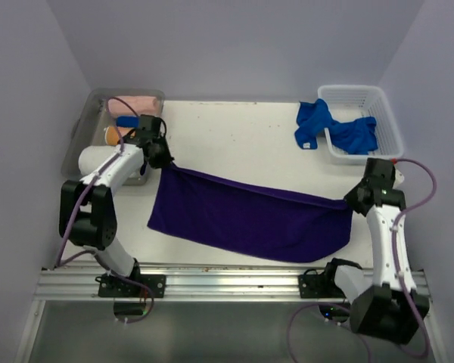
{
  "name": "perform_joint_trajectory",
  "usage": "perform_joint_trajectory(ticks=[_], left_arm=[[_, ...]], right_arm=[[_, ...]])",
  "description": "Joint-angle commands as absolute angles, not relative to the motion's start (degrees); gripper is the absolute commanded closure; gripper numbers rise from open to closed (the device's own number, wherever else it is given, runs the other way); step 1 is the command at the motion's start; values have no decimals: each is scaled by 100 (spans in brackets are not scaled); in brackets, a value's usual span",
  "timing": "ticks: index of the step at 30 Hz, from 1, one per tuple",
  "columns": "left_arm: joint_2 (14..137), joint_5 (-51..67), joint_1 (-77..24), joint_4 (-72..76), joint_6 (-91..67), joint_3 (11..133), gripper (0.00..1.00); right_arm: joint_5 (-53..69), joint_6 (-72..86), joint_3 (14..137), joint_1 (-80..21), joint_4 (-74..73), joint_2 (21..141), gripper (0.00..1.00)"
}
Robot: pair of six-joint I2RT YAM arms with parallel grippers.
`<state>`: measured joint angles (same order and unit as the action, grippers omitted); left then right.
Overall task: Roll the towels
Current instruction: Flatten the towel
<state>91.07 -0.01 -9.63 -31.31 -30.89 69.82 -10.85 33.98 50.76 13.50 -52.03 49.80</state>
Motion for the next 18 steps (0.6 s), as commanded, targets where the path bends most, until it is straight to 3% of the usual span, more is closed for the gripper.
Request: perform_joint_trajectory(ticks=[1, 10, 18], left_arm=[[9735, -351, -1046, -2662, -3164, 7547, 100], [11283, -483, -1046, -3102, -3147, 9173, 100], [12066, -633, -1011, -3392, -3041, 10097, 100]], right_arm=[[-1203, 3648, 4843, 1354, -3692, 6165, 100], [-1618, 3279, 5878, 1362, -2919, 8030, 100], [-1407, 3199, 6495, 1433, -2804, 8771, 100]])
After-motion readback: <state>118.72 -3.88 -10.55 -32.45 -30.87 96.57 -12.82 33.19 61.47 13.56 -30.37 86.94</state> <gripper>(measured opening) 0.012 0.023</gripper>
